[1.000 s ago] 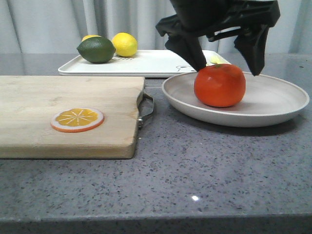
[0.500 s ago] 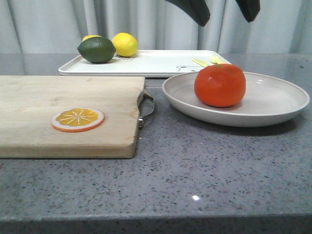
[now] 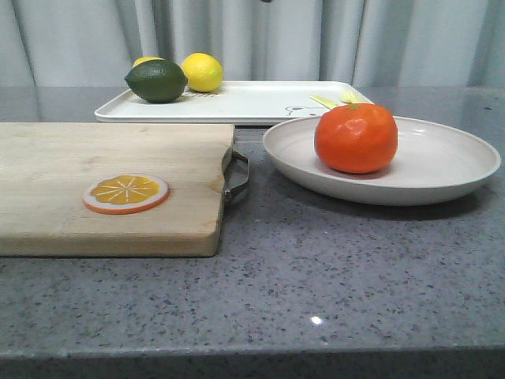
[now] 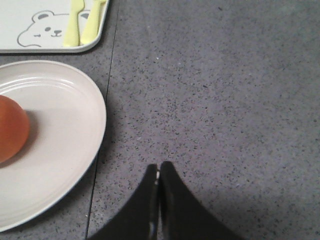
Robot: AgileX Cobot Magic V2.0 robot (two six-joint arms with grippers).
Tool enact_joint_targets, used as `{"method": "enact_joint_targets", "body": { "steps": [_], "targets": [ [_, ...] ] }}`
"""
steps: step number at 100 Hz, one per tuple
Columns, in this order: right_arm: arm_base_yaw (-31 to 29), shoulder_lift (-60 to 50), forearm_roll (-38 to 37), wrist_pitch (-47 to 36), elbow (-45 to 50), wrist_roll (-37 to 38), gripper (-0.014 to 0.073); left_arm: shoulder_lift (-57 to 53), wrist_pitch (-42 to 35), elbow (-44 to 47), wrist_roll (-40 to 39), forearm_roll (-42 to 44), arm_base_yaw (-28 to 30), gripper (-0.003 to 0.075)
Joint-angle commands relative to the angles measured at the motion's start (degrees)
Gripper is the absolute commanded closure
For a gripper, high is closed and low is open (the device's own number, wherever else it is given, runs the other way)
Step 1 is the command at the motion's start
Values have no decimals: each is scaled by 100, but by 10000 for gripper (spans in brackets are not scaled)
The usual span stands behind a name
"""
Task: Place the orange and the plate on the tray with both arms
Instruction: 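Open the left gripper to release the orange and raise it away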
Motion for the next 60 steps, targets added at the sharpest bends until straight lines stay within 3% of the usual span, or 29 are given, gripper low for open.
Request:
{"method": "enact_joint_targets", "body": {
  "steps": [1,17,60],
  "targets": [
    [54,265,-64,-42,-437,-10,473,-668,-410,276,-64,-49,168,447],
    [159,847,64,412,-938,-10,263,-1451,-611,1091,-134,-49,437,447],
    [577,2600,539,1524,-2502,-14,258,-3181,-757,2630,-224,-49,671,447]
  ]
}}
